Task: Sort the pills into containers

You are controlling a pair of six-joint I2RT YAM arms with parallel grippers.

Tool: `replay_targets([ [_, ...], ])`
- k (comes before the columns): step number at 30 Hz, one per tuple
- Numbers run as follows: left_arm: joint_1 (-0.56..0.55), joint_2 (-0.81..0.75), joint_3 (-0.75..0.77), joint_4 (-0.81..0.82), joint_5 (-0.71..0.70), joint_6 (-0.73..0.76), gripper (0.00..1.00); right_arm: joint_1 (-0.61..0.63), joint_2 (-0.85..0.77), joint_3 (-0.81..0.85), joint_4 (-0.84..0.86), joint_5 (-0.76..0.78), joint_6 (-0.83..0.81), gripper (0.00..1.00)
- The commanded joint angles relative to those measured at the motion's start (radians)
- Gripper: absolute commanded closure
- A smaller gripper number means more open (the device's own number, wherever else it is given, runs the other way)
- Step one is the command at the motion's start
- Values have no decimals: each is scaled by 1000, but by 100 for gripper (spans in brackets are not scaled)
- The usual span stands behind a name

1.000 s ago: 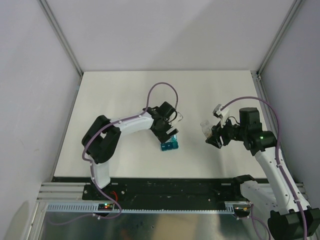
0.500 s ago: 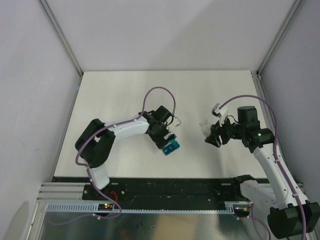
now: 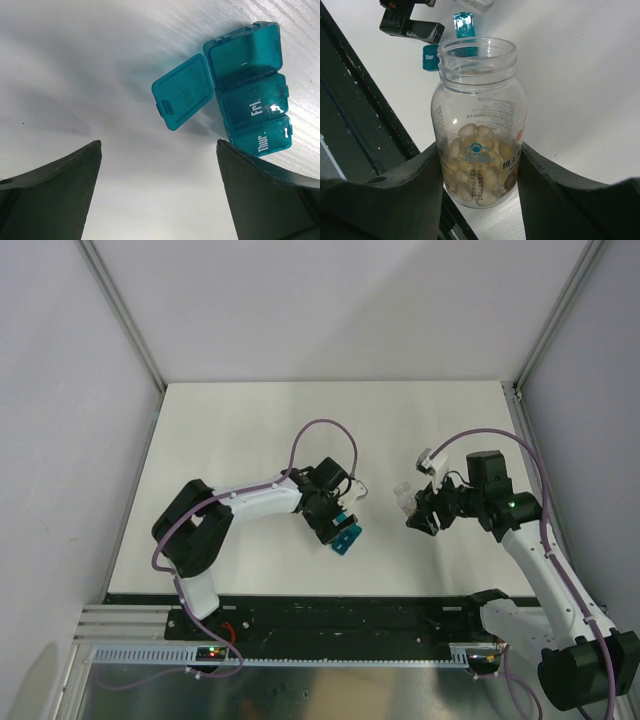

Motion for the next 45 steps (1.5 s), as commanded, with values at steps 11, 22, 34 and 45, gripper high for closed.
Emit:
replay_targets([
  [11,-15,-46,-5,35,-2,-9,0,21,29,9,14,31,-47,100],
  [22,33,-141,-20,41,-19,28,0,43,56,8,-3,72,-124,100],
  [34,139,-411,-98,40,99,94,0,164,187,9,51,209,-221,100],
  [45,225,-586,-134,43,277,69,0,272,261,45,117,239,-215,100],
])
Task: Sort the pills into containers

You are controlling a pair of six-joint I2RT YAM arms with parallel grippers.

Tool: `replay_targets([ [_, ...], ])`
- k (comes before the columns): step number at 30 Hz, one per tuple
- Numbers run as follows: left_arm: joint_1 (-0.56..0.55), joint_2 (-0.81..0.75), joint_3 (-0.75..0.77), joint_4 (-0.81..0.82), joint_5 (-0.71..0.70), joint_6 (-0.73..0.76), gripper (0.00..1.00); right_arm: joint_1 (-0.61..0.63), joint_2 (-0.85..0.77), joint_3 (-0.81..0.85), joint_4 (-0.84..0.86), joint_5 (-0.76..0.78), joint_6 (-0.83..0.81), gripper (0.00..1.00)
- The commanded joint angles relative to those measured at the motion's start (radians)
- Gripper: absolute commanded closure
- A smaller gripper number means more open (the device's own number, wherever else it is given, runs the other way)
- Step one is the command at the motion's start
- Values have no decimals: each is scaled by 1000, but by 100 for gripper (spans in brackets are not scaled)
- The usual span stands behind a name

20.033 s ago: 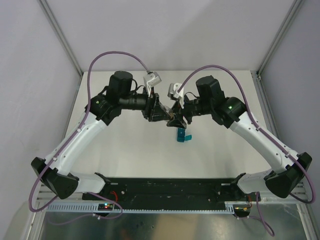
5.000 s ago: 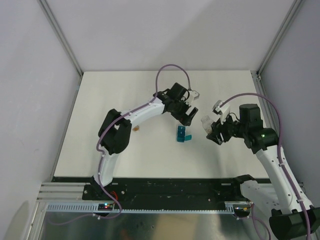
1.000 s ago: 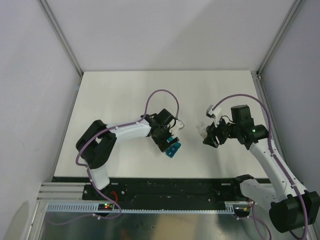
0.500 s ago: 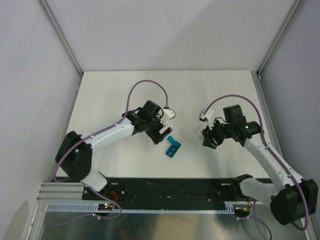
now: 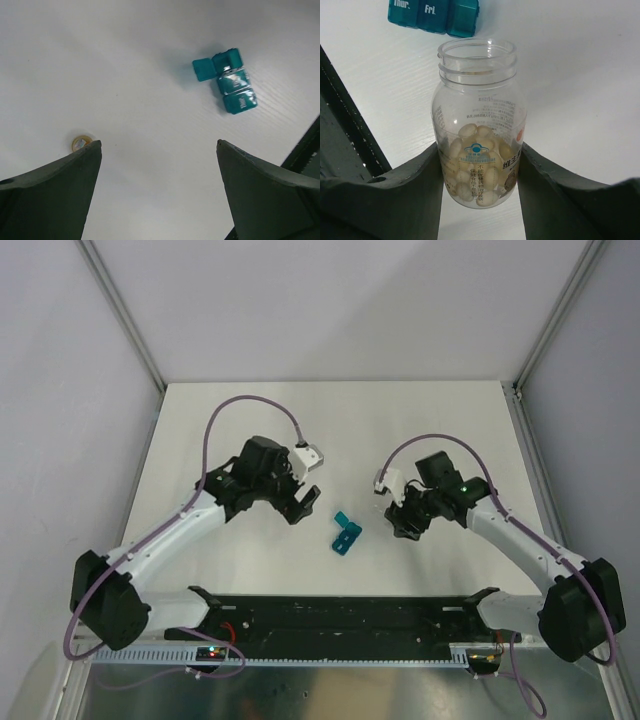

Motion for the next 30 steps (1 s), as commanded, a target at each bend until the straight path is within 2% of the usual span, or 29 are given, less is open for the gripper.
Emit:
replay_targets([
  [1,37,-55,27,26,184,-18,0,37,-3,59,58,-8,7,100],
  [6,61,2,153,32,453,-144,0,68,-24,132,67,-57,45,100],
  [13,54,145,361,68,631,-393,1,99,-40,271,50,-88,88,100],
  [21,11,256,466,146,639,-593,4,123,-39,375,38,-107,106,100],
  [30,-31,302,485,187,630,-664,13,131,-51,383,34,-112,119,100],
])
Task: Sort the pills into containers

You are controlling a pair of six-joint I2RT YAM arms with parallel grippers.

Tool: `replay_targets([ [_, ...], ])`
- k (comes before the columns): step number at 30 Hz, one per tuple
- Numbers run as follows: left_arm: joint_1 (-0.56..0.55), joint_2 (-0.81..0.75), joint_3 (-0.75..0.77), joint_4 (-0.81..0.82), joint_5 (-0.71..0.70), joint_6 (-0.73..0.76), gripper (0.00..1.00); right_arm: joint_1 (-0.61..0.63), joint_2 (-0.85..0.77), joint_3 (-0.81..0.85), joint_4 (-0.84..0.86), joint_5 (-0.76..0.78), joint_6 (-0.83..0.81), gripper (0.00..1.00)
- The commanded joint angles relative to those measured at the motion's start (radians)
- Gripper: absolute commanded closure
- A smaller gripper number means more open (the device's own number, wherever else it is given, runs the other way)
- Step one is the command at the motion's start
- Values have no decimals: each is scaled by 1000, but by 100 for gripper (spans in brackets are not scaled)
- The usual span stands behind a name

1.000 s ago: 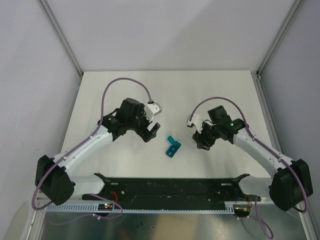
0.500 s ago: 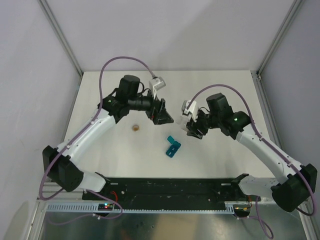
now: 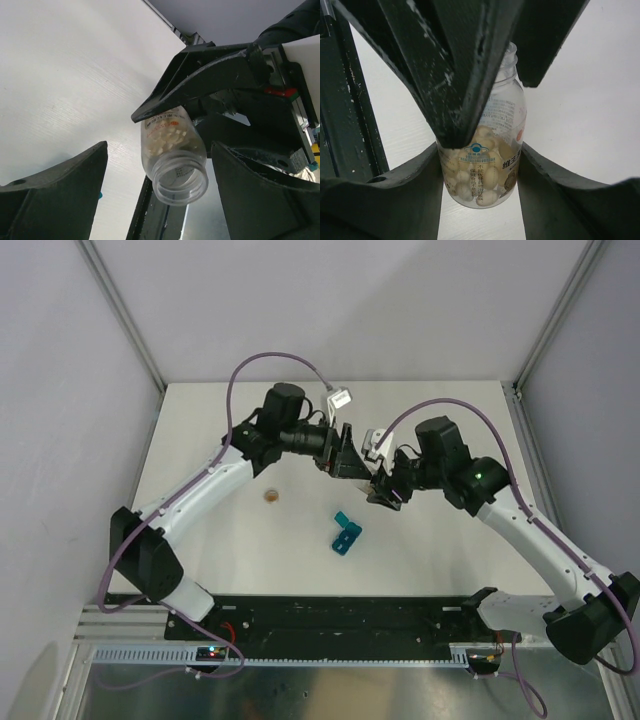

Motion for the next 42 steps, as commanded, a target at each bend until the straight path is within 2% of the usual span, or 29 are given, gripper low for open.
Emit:
replay_targets([
  [1,-22,20,47,51,17,-66,16,7,-33,44,15,-23,21,100],
  [14,-49,26,9,54,64,-46,56,-3,-70,40,22,10,32,100],
  [16,-50,21,-1,55,70,-40,65,-7,-76,40,27,13,36,100],
  [18,-49,17,-8,54,81,-37,78,-10,-79,40,32,14,44,100],
  [20,-48,17,-12,54,93,-36,93,-16,-83,40,40,12,57,96],
  [21,-49,16,-13,54,98,-36,97,-18,-84,40,44,11,65,93],
  [25,-49,12,-9,65,133,-45,100,-29,-95,40,58,5,85,79],
  [32,-49,-18,-17,119,183,-83,100,-54,-109,40,83,-16,105,63],
  [34,-48,-28,-29,142,194,-99,100,-61,-111,40,88,-22,111,56],
  [42,-49,-54,-77,241,214,-168,100,-80,-119,31,112,-52,124,47],
])
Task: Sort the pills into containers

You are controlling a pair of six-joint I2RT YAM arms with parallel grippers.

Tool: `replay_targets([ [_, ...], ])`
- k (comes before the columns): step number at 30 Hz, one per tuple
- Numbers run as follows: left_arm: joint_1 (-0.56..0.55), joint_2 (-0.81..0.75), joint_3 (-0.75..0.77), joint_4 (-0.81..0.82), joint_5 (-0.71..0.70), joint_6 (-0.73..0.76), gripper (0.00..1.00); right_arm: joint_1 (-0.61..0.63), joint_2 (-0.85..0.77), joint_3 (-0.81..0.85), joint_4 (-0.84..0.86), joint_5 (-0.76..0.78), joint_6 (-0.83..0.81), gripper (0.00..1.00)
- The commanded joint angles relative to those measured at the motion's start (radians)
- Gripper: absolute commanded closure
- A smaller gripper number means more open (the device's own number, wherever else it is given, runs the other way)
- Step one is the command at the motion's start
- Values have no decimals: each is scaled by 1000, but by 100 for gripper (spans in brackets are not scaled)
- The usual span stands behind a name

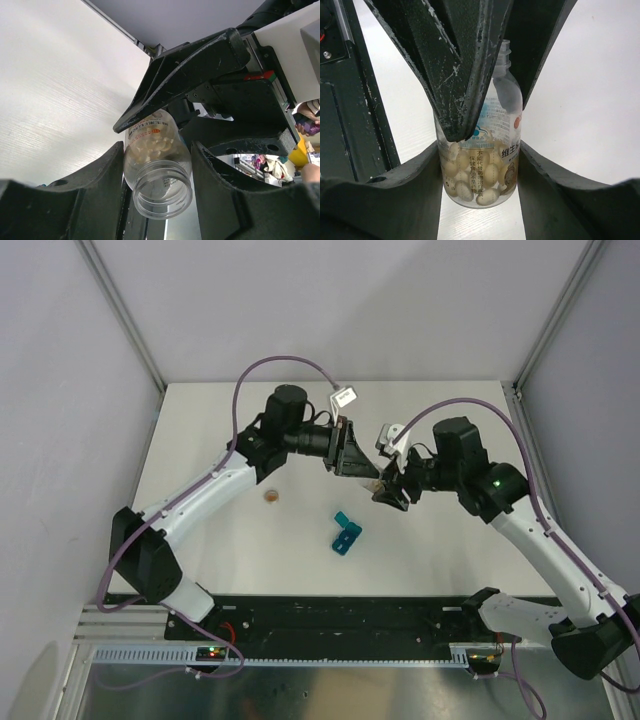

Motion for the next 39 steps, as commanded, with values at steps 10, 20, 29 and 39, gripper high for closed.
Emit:
replay_targets([
  [10,2,-56,-97,185,140,-109,100,-48,-50,31,119,-43,60,33],
  [20,6,-74,-117,191,158,-105,100,-62,-50,29,108,-125,66,24],
  [29,11,-100,-145,274,176,-150,100,-80,-75,-13,122,-192,66,21],
  [39,12,-109,-170,342,182,-206,100,-93,-81,-41,149,-223,72,22],
])
